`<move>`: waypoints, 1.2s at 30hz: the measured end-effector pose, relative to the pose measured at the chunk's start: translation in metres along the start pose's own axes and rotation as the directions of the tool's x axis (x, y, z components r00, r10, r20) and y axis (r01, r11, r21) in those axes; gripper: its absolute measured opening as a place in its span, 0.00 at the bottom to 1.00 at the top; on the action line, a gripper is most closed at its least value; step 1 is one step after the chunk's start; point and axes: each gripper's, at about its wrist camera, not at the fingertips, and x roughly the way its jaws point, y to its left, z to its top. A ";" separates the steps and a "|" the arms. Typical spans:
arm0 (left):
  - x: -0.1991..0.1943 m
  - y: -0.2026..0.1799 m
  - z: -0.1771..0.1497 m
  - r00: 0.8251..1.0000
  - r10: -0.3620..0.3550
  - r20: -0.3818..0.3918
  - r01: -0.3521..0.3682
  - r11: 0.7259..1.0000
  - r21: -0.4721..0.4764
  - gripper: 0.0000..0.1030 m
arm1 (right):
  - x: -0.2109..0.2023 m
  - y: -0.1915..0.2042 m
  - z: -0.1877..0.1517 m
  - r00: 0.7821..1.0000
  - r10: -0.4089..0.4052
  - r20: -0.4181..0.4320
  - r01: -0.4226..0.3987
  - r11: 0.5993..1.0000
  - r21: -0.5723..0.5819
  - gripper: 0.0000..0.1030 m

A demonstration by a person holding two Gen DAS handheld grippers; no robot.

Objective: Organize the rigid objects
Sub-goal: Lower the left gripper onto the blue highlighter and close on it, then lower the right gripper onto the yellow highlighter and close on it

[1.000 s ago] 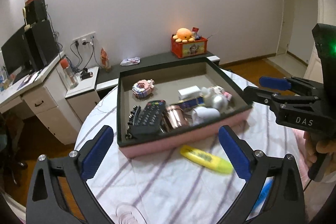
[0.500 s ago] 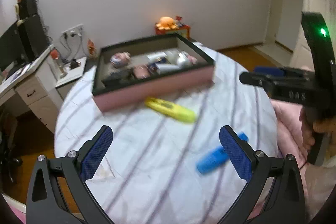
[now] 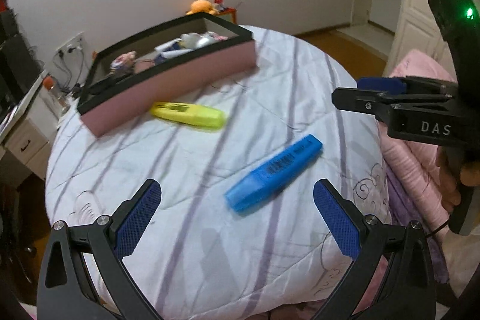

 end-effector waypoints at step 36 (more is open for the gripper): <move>0.036 0.019 0.000 0.993 -0.026 -0.114 0.018 0.998 -0.064 0.27 | 0.021 0.007 0.000 0.996 0.080 -0.045 -0.080 0.997 -0.004 0.61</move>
